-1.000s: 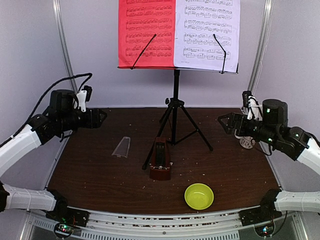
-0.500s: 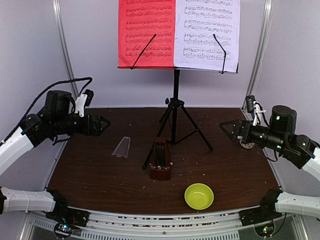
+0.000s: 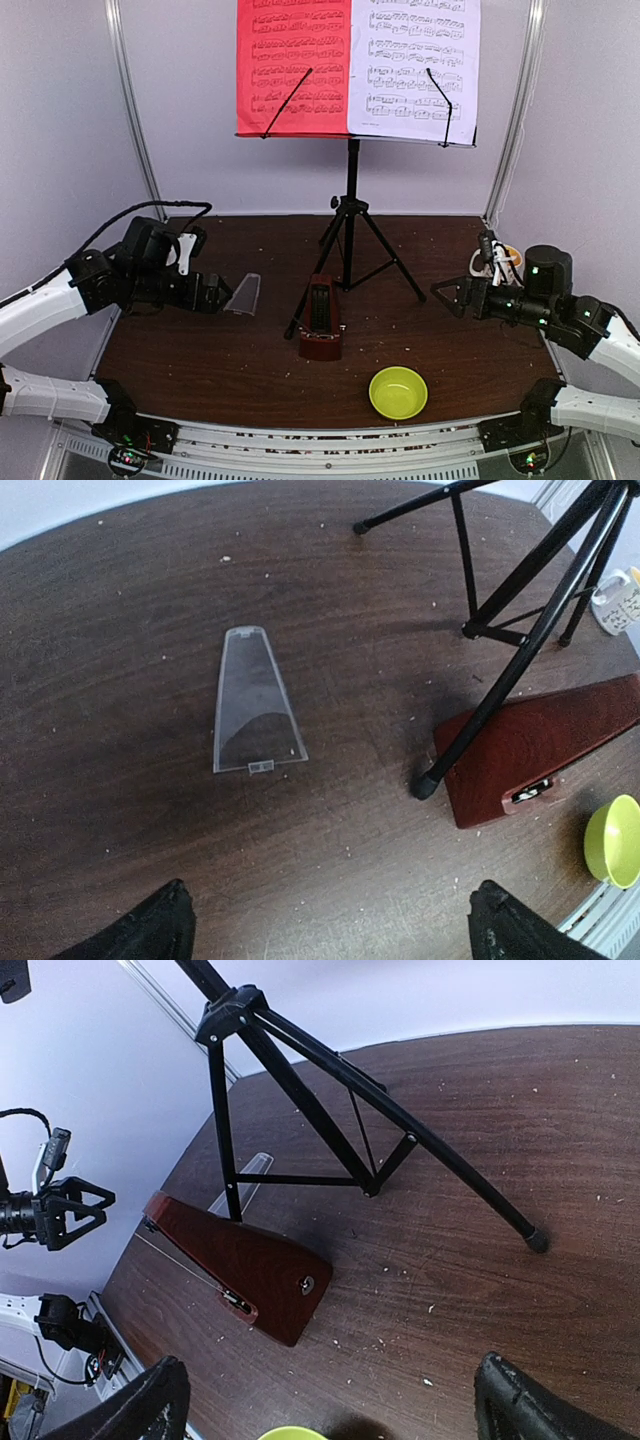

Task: Set up the instrument practice props

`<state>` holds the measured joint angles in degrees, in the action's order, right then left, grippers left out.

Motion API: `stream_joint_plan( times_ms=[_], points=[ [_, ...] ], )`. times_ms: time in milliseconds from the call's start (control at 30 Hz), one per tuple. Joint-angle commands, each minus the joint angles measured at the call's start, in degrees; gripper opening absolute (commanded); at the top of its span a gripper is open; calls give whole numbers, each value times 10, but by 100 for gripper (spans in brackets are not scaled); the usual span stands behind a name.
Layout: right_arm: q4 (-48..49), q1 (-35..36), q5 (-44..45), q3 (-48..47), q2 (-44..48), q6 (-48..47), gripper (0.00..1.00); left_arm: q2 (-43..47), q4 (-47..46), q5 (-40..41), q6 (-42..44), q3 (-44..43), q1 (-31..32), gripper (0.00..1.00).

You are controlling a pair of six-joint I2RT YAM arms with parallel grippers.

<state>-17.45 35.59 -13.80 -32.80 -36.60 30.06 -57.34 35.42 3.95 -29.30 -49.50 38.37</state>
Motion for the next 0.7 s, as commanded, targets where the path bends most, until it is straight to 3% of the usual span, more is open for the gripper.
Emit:
stream_joint_plan(
  times_ms=[0,667],
  points=[
    [36,0,-10,22,5,22,100,-5,-44,4,-32,24,4,98],
    [77,1,-18,42,-15,37,100,-58,-55,14,-42,21,3,98]
  ],
)
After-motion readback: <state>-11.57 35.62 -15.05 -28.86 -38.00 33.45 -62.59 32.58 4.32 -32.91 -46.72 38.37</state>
